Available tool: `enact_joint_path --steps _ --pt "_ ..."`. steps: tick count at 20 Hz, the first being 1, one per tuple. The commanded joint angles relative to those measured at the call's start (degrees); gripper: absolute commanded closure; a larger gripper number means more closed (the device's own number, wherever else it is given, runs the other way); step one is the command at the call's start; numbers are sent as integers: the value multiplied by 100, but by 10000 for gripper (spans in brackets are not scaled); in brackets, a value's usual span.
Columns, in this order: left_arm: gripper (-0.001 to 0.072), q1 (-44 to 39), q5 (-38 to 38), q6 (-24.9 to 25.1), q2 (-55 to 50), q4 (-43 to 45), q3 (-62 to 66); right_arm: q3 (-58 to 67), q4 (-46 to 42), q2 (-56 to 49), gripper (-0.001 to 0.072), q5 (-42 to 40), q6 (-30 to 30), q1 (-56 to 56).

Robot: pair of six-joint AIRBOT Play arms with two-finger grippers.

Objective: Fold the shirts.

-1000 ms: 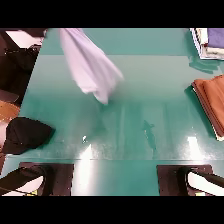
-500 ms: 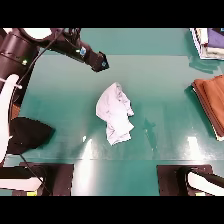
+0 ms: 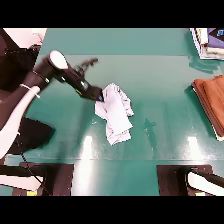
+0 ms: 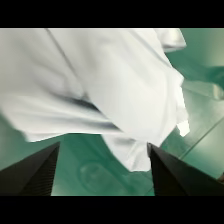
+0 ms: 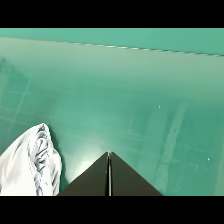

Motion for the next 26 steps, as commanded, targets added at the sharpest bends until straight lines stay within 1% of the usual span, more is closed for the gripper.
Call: enact_joint_path --steps 1,5,8,9,10,11,13,14,17,18,19,20,21,22,23,25,26 --pt "71 -463 841 103 -7 -610 -1113 -2 -11 -2 699 2 -2 -2" --pt "71 -933 1294 98 -24 -584 -1259 -2 -9 -2 699 4 -2 2" --pt "72 -1034 1604 74 -24 -588 -1257 -2 -9 0 699 9 0 2" --pt "191 -1032 1622 52 -24 -601 -1257 -2 -9 -2 699 7 -2 2" --pt "470 -1027 1631 59 -24 -597 -1257 -2 -7 -2 699 9 -2 2" --pt "675 -1023 1617 116 -20 -581 -1250 -2 -7 -2 698 24 0 4" --pt "686 -820 1180 256 31 -481 -1106 -2 -4 -9 698 232 0 4" --pt "686 -612 887 258 160 -354 -997 -2 26 -44 698 485 0 11" --pt "686 162 474 278 807 177 -682 -87 192 -389 698 1578 0 125" --pt "686 439 400 317 1062 291 -605 -319 192 -476 697 1622 -2 238" --pt "686 675 354 400 1285 332 -573 -691 197 -557 693 1493 -2 422" --pt "686 907 348 409 1499 345 -575 -1137 197 -634 583 1226 -2 658" --pt "685 1069 345 407 1648 376 -575 -1593 197 -713 308 896 -2 903" --pt "685 1187 339 407 1757 461 -573 -2050 199 -820 144 490 -4 1185" --pt "686 1244 321 404 1818 597 -573 -2492 254 -977 135 13 -55 1508" --pt "685 1263 173 402 1834 723 -577 -3036 866 -1421 136 -728 -579 2048" --pt "686 1263 111 402 1834 741 -579 -3161 1196 -1681 136 -1058 -732 2269"
